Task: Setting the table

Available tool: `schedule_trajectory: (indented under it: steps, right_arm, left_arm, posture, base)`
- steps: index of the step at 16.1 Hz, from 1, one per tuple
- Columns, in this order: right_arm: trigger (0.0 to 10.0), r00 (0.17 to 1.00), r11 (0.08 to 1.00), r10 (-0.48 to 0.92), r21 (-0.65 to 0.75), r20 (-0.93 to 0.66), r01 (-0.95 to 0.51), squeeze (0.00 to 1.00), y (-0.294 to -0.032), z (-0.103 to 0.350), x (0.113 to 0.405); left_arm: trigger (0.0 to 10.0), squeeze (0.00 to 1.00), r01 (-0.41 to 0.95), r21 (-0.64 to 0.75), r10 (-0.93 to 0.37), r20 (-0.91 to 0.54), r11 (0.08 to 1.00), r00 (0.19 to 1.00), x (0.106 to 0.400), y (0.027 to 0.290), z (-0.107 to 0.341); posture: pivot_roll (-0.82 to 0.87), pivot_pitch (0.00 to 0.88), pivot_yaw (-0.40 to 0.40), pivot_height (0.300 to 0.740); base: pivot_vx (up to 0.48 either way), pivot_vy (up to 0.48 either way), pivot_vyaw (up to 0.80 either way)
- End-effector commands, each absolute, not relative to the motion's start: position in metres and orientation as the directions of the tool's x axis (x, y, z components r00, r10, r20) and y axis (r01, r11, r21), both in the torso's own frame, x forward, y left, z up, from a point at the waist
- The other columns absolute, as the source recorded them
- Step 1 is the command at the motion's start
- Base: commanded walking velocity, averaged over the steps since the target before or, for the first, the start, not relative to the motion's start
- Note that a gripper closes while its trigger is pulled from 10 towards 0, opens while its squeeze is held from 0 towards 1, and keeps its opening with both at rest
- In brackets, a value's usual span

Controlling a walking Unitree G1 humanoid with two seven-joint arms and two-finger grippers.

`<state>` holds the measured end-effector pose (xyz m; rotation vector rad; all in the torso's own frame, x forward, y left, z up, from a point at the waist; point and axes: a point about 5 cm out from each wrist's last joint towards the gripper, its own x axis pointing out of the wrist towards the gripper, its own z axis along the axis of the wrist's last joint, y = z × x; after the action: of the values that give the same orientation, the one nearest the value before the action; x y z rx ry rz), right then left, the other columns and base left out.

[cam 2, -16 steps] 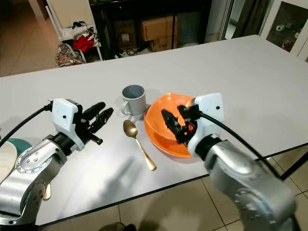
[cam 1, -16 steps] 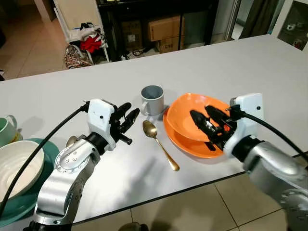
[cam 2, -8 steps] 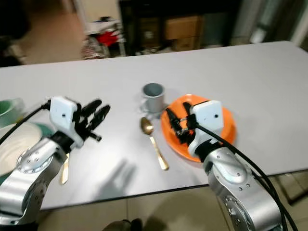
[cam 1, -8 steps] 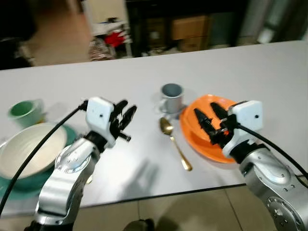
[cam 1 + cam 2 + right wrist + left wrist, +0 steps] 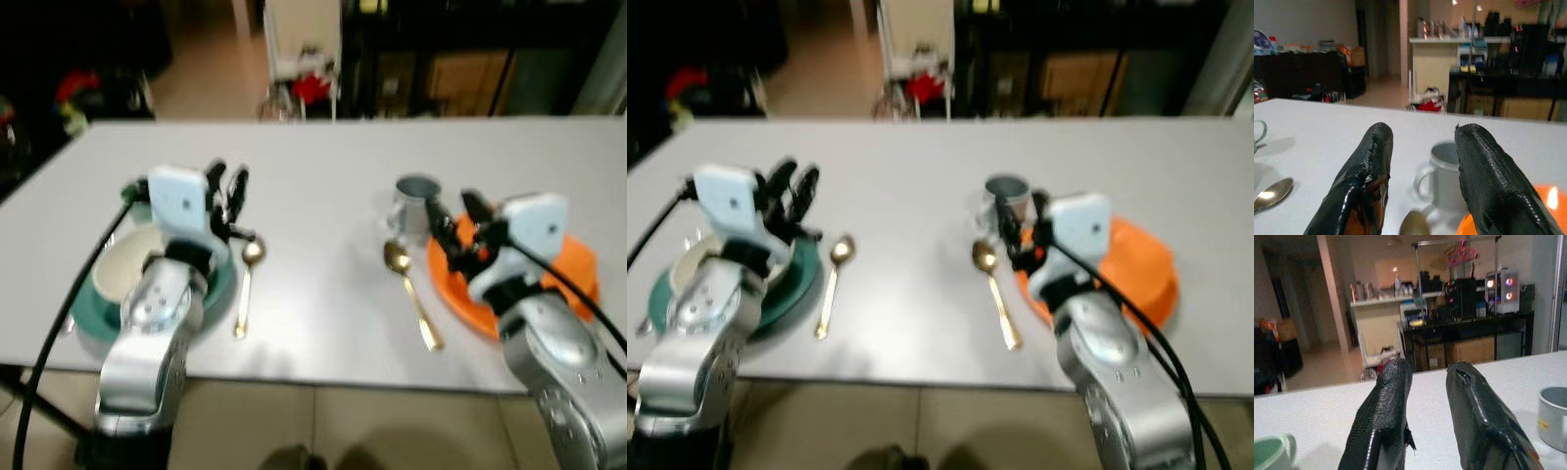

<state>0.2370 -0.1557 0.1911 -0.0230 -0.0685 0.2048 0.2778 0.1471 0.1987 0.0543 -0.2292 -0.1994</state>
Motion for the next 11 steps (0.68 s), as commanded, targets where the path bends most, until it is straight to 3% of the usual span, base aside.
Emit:
schedule_trajectory:
  steps: [1, 3, 6, 11]
  right_arm:
    - [10.0, 0.981, 0.982, 0.188, -0.028, 0.053, -0.187, 0.00, -0.160, 0.189, 0.239]
    - [10.0, 0.978, 0.980, 0.200, -0.017, 0.055, -0.199, 0.00, -0.159, 0.189, 0.241]
    - [10.0, 0.968, 0.969, 0.249, -0.015, 0.043, -0.248, 0.00, -0.154, 0.189, 0.239]
    - [10.0, 0.955, 0.955, 0.294, 0.032, 0.027, -0.295, 0.00, -0.149, 0.189, 0.236]
  left_arm:
    - [10.0, 0.00, 0.188, 0.075, -0.199, 0.187, 0.979, 0.962, 0.280, 0.146, 0.194]
    - [10.0, 0.00, 0.190, 0.049, -0.195, 0.161, 0.981, 0.968, 0.278, 0.149, 0.195]
    - [10.0, 0.00, 0.169, 0.129, -0.186, 0.133, 0.977, 0.973, 0.271, 0.163, 0.187]
    - [10.0, 0.00, 0.227, 0.096, -0.236, 0.087, 0.969, 0.968, 0.267, 0.152, 0.183]
  posture:
    - [0.02, 0.000, 0.089, 0.740]
    - [0.04, 0.000, 0.074, 0.740]
    - [0.02, 0.000, 0.074, 0.740]
    - [0.04, 0.000, 0.077, 0.740]
  base:
    - [0.000, 0.000, 0.80]
    - [0.000, 0.000, 0.80]
    - [0.000, 0.000, 0.80]
    - [0.000, 0.000, 0.80]
